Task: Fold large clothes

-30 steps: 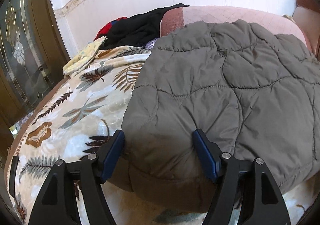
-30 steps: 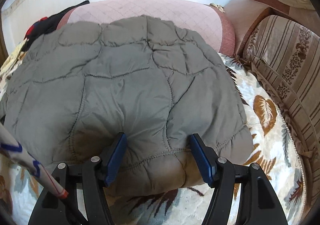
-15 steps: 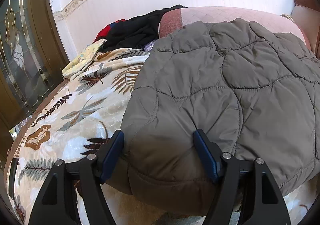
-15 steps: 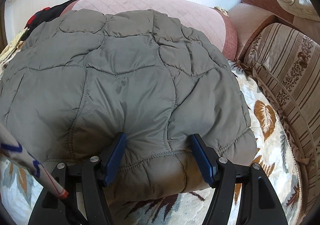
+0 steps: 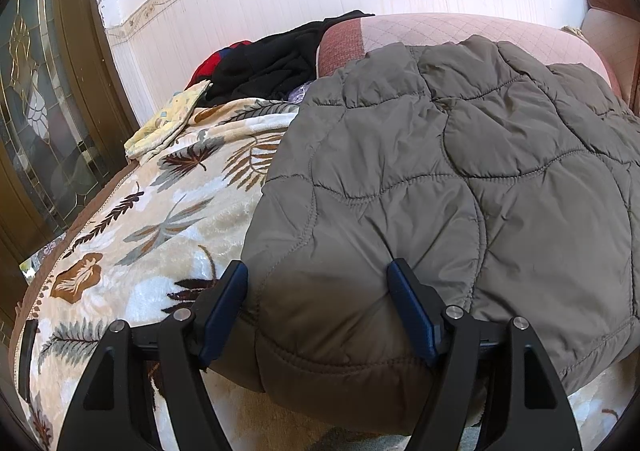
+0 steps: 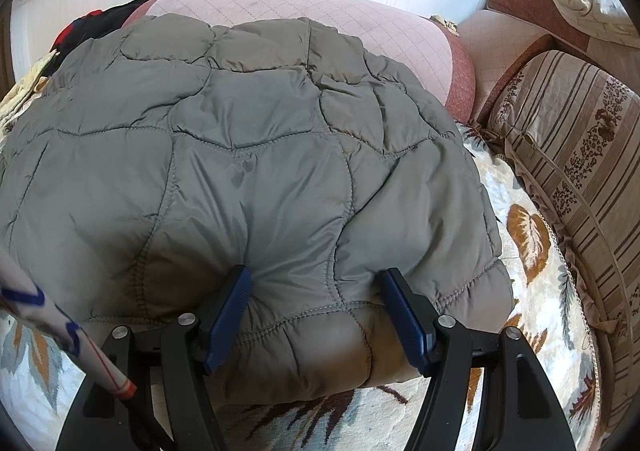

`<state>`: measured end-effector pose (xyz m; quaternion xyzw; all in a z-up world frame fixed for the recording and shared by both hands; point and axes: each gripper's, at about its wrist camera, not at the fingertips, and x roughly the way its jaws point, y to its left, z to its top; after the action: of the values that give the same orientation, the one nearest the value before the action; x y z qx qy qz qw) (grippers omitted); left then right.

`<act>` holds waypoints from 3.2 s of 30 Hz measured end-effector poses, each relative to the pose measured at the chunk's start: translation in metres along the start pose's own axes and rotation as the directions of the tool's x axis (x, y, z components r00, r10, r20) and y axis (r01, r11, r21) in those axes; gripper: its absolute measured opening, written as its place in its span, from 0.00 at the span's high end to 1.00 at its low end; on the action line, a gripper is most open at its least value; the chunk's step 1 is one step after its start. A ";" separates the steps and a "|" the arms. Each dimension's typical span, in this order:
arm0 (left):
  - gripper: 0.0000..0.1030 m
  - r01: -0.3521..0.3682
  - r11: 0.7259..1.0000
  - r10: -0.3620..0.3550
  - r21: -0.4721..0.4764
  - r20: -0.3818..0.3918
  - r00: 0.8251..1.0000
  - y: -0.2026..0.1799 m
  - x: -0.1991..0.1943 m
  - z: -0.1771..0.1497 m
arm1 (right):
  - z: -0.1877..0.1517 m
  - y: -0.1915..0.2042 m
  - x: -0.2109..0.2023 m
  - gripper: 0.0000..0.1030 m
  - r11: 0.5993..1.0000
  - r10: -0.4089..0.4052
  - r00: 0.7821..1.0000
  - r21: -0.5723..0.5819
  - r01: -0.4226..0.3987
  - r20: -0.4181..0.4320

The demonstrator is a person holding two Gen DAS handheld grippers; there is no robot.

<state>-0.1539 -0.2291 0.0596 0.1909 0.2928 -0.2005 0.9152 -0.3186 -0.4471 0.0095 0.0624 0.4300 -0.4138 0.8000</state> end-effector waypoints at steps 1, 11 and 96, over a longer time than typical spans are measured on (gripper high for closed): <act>0.29 0.000 1.000 0.000 0.001 0.000 1.000 0.000 0.000 0.000 | 0.000 0.000 0.000 0.30 1.000 0.000 1.000 0.000 0.000 0.000; 0.27 0.000 1.000 0.000 0.000 0.002 1.000 0.001 0.000 0.000 | 0.000 0.000 -0.001 0.30 1.000 0.001 1.000 -0.002 -0.001 0.000; 0.11 0.275 0.788 -0.483 -0.551 -0.275 0.831 0.096 0.036 -0.018 | -0.055 -0.156 0.033 0.15 0.625 0.459 0.888 0.709 -0.325 0.002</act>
<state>-0.0895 -0.1489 0.0459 -0.0742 0.5481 -0.2598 0.7915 -0.4552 -0.5435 -0.0094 0.4860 0.2894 -0.3513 0.7461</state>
